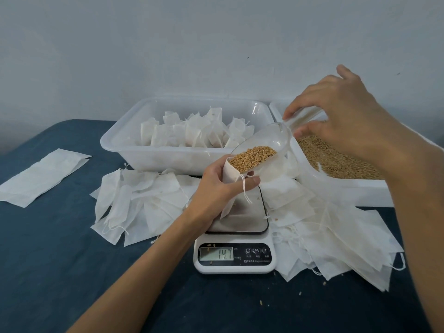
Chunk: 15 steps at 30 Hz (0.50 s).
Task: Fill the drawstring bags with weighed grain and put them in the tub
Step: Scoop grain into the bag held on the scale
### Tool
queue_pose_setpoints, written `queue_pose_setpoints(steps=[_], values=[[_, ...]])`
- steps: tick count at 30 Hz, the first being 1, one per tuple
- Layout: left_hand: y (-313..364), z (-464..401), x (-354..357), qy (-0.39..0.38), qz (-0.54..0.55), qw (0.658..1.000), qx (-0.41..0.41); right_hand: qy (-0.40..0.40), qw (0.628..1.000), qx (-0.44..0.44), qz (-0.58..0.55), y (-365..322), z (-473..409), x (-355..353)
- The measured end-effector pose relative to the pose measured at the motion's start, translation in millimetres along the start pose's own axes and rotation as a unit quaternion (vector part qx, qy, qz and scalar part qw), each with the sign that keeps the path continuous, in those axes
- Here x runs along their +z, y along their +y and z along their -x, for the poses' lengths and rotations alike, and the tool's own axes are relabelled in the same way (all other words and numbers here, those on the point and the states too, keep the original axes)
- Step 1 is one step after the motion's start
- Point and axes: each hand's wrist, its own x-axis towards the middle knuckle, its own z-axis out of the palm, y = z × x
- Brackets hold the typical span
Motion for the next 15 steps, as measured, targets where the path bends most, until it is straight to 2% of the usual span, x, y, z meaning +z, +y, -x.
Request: queue_pose_setpoints(steps=[8, 15], values=[[1, 1, 0, -0.001, 0.009, 1.0, -0.006, 0.003, 1.0, 0.0, -0.007, 7, -1, 4], [2, 2, 0, 0.005, 0.002, 1.0, -0.005, -0.049, 0.99, 0.046, -0.125, 20, 2, 16]])
